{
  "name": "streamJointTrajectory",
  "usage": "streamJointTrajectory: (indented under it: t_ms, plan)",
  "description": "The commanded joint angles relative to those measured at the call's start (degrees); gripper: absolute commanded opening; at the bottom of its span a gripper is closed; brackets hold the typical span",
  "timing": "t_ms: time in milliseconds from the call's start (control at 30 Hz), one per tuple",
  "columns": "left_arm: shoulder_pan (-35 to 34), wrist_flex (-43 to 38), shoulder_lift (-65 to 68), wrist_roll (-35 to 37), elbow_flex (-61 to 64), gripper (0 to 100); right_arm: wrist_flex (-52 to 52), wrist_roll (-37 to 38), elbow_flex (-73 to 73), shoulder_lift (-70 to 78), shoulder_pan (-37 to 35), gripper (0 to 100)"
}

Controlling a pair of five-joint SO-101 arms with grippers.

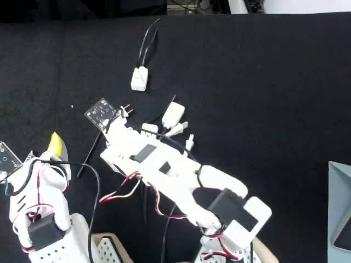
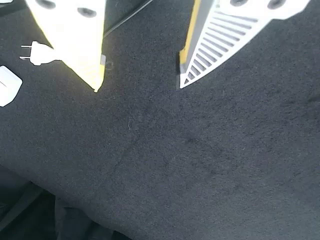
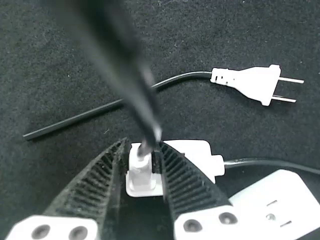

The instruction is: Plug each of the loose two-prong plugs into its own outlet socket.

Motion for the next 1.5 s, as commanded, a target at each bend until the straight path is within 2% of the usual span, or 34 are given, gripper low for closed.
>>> streamJointTrajectory:
  t_ms: [0, 167, 333, 400, 500, 700, 900, 967, 1233, 1467]
  plan:
    - [-0.13, 0.18, -0.44, 0.18, -0.22, 24, 1.32, 0.53, -0.22, 0.75, -0.18, 1.1]
    - [-0.04, 0.18, -0.44, 0.18, -0.22, 25, 1.32, 0.53, -0.48, -0.4, -0.18, 4.5]
    - [-0.04, -0.18, -0.44, 0.09, -0.4, 25, 3.52, 0.18, 0.66, -8.13, -0.44, 27.6]
    - [-0.04, -0.26, -0.44, -0.79, -0.75, 25, 6.68, 0.35, 0.84, -12.26, -0.7, 31.5]
    - [0.92, -0.97, -0.44, -3.25, -0.57, 25, 12.13, 0.44, 0.48, -19.3, -0.88, 29.6]
    - [7.25, -1.41, -0.09, -6.42, -0.75, 25, 25.32, 0.44, 0.57, -36.35, 0.09, 19.4]
    - [16.4, -0.88, 0.09, -11.43, -0.22, 25, 40.35, 0.44, 1.19, -49.98, 9.23, 2.8]
    - [18.42, -0.44, 0.18, -11.43, -0.75, 24, 42.64, 0.44, 2.42, -52.53, 13.98, 1.7]
    - [25.27, 7.03, 0.18, -16.7, -4.18, 18, 42.29, 0.53, 11.82, -54.64, 30.77, 1.8]
    - [25.36, 6.68, 6.59, -20.84, -5.58, 11, 30.33, 0.0, 22.64, -54.64, 35.43, 1.8]
